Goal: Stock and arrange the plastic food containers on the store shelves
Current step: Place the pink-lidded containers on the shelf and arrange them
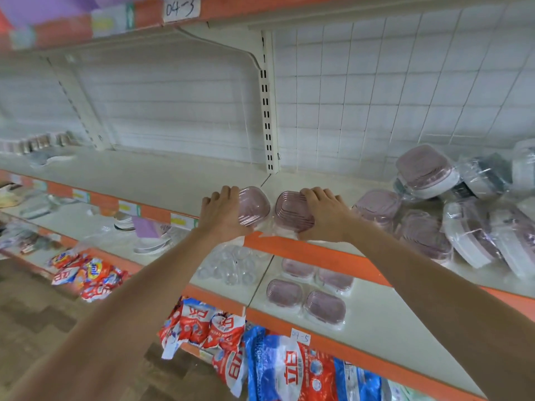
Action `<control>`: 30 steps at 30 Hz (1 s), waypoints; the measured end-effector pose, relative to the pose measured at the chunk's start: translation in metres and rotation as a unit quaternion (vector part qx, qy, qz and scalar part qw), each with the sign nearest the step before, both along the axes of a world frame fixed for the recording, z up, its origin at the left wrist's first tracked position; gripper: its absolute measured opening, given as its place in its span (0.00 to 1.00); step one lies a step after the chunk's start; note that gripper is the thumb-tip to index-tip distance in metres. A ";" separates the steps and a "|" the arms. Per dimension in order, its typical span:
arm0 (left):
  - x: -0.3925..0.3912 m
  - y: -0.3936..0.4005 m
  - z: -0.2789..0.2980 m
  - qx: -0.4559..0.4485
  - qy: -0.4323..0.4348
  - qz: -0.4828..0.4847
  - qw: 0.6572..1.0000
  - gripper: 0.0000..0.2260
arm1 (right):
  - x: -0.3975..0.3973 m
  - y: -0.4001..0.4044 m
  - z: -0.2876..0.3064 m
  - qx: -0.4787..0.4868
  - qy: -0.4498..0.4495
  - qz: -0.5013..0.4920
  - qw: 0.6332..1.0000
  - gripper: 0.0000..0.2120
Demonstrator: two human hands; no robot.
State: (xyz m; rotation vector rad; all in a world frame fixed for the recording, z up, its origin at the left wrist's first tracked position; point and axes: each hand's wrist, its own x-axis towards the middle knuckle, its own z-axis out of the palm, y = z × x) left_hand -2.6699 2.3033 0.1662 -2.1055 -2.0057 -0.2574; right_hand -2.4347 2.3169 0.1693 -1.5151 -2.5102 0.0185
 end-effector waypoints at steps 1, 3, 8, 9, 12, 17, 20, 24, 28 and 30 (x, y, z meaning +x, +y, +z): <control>-0.001 -0.004 -0.001 0.006 0.004 -0.005 1.000 0.39 | -0.002 -0.004 0.000 0.000 -0.004 -0.004 1.000 0.45; -0.005 -0.015 -0.005 0.014 0.005 -0.011 1.000 0.39 | -0.007 -0.015 0.000 0.000 -0.005 -0.013 1.000 0.44; -0.033 -0.053 -0.022 0.015 0.004 -0.032 0.999 0.38 | -0.027 -0.054 -0.011 0.004 -0.010 -0.017 1.000 0.43; -0.040 -0.060 -0.025 0.016 0.008 -0.039 0.999 0.38 | -0.030 -0.063 -0.014 0.001 -0.013 -0.017 1.000 0.43; -0.053 -0.079 -0.034 0.013 0.010 -0.054 0.998 0.39 | -0.039 -0.084 -0.025 -0.015 -0.029 -0.021 0.999 0.44; -0.061 -0.102 -0.054 -0.039 0.024 -0.080 0.996 0.40 | -0.049 -0.118 -0.044 -0.030 -0.057 -0.045 0.997 0.46; -0.060 -0.111 -0.069 -0.060 0.030 -0.092 0.993 0.40 | -0.050 -0.137 -0.061 -0.059 -0.074 -0.054 0.994 0.46; -0.051 -0.111 -0.089 -0.094 0.041 -0.110 0.989 0.39 | -0.042 -0.153 -0.083 -0.111 -0.094 -0.076 0.986 0.45; -0.037 -0.102 -0.105 -0.117 0.033 -0.130 0.984 0.39 | -0.030 -0.157 -0.103 -0.154 -0.103 -0.107 0.977 0.45; -0.028 -0.099 -0.115 -0.125 0.045 -0.140 0.981 0.38 | -0.026 -0.156 -0.116 -0.170 -0.103 -0.113 0.974 0.45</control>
